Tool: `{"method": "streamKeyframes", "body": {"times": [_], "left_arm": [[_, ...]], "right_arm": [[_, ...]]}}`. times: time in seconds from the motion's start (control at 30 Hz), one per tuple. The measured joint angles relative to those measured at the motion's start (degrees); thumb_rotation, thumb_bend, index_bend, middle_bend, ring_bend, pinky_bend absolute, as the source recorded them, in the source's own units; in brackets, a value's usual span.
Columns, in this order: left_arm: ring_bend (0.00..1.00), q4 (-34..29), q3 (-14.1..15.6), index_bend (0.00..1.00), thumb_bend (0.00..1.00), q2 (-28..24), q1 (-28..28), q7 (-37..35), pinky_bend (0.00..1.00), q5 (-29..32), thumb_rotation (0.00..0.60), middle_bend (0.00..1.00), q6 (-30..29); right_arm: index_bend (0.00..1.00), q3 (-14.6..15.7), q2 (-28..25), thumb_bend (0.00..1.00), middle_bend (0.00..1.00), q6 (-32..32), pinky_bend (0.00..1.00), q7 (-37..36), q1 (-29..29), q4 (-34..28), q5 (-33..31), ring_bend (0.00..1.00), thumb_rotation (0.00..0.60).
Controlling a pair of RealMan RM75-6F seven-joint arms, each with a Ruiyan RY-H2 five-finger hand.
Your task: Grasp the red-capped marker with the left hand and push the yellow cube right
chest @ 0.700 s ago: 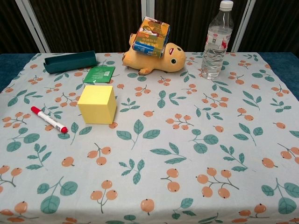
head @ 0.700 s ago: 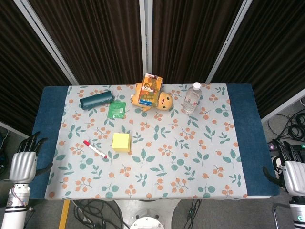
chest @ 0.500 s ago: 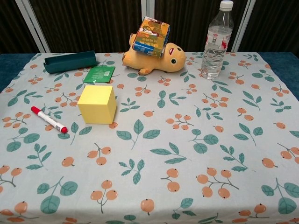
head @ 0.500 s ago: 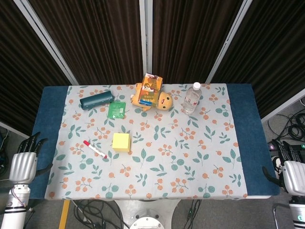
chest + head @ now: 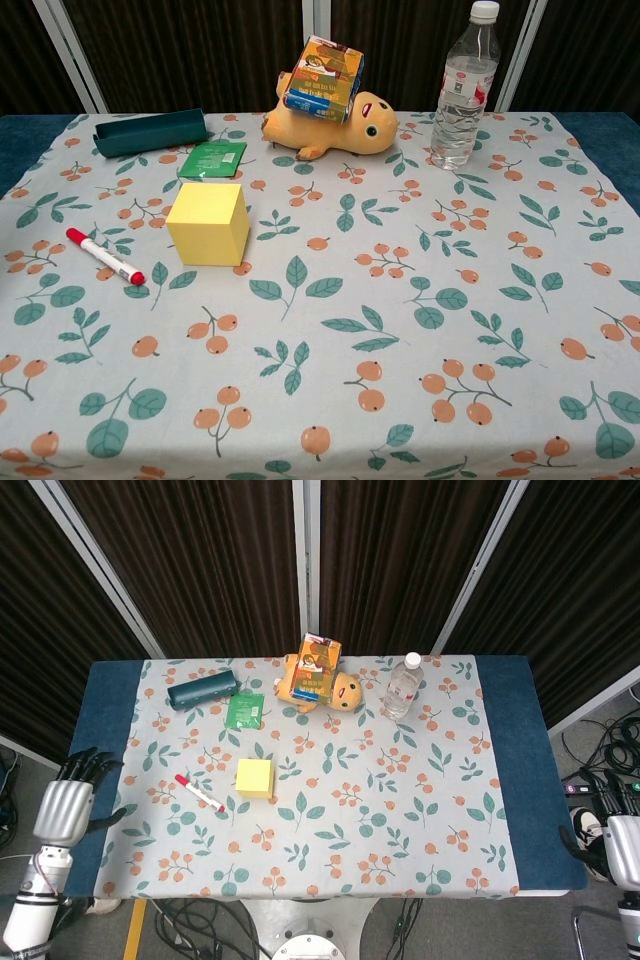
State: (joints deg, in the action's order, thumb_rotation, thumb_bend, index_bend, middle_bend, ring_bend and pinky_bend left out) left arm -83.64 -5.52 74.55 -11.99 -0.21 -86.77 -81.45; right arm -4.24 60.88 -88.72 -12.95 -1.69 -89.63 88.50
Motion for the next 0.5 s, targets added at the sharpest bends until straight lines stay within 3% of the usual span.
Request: {"method": "streamKeyframes", "body": {"times": [0.27, 0.5], "left_arm": [[0.18, 13.4, 0.5, 0.38, 0.24, 4.2, -8.8, -10.1, 0.17, -6.7, 0.6, 0.37, 6.3], [0.18, 21.6, 4.0, 0.38, 0.25, 9.4, -16.0, -11.9, 0.17, -11.5, 0.6, 0.37, 13.9]], "right_arm": [[0.05, 0.5, -0.5, 0.22, 0.15, -1.6, 0.14, -1.0, 0.6, -0.3, 1.2, 0.01, 0.6], [0.05, 0.9, -0.5, 0.22, 0.15, -2.8, 0.14, -1.8, 1.9, 0.2, 0.6, 0.01, 0.6]]}}
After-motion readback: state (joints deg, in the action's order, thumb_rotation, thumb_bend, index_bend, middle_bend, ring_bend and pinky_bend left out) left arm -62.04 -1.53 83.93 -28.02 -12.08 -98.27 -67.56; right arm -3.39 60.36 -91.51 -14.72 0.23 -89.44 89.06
